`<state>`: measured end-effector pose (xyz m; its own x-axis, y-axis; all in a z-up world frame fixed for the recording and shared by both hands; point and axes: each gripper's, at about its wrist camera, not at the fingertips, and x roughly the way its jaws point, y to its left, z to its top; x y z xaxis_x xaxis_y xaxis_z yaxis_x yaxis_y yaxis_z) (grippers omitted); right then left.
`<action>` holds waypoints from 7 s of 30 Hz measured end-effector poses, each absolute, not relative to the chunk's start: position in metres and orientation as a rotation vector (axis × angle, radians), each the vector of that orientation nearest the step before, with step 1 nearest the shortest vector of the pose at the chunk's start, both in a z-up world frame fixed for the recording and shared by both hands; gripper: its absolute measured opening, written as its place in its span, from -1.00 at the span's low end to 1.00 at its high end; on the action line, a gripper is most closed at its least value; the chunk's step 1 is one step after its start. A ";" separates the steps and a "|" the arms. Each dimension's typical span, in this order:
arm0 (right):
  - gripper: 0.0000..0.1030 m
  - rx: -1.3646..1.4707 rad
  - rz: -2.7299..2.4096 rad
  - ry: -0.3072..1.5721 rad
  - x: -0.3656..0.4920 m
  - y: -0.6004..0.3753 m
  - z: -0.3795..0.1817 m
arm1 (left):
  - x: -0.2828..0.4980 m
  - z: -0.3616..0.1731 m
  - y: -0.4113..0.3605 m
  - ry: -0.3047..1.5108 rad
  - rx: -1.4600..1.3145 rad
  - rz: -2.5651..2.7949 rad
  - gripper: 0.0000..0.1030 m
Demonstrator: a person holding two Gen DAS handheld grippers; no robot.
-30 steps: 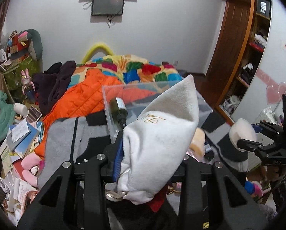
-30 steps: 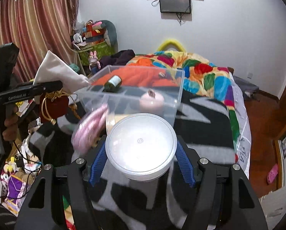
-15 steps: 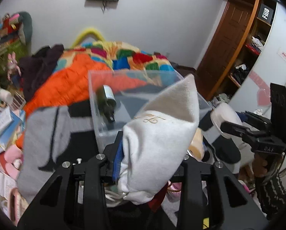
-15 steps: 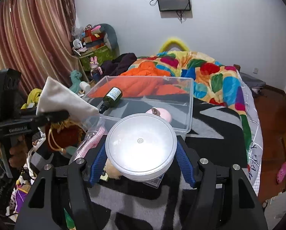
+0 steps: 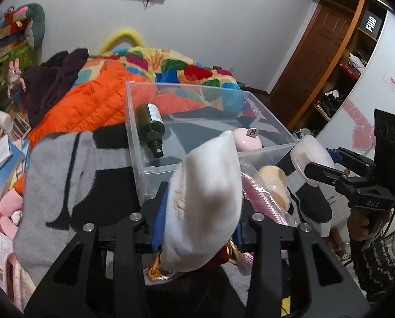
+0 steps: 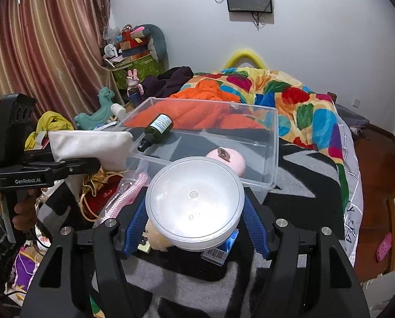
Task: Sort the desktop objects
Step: 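Lower the white tub into the box with the right tool while the left drops the pouch in, then grasp the red velvet pouch with the left tool while the right grasps the beige jar, then place the beige jar into the box with the right tool while the left drops the red pouch in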
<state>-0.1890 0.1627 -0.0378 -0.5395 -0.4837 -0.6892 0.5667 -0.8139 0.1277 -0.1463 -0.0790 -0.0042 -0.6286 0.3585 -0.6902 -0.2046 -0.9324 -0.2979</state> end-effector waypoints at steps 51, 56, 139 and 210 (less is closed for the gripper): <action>0.23 1.082 -2.270 0.168 -0.278 0.085 -0.065 | -0.240 0.001 -0.067 -0.195 -1.052 2.679 -0.94; 0.23 1.102 -2.252 0.211 -0.279 0.074 -0.074 | -0.232 -0.004 -0.066 -0.151 -1.001 2.713 -0.69; 0.64 1.084 -2.244 0.329 -0.180 0.124 -0.103 | -0.134 -0.039 -0.034 -0.071 -1.081 2.662 -0.13; 0.24 0.953 -2.465 -0.102 -0.281 0.124 -0.040 | -0.219 -0.015 -0.102 -0.484 -0.908 2.749 -0.69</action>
<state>-0.2815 0.1239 -0.0397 -0.6355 -0.4702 -0.6124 0.4178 -0.8764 0.2393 -0.2186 -0.1024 -0.0146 -0.7896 0.2925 -0.5394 -0.0907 -0.9250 -0.3689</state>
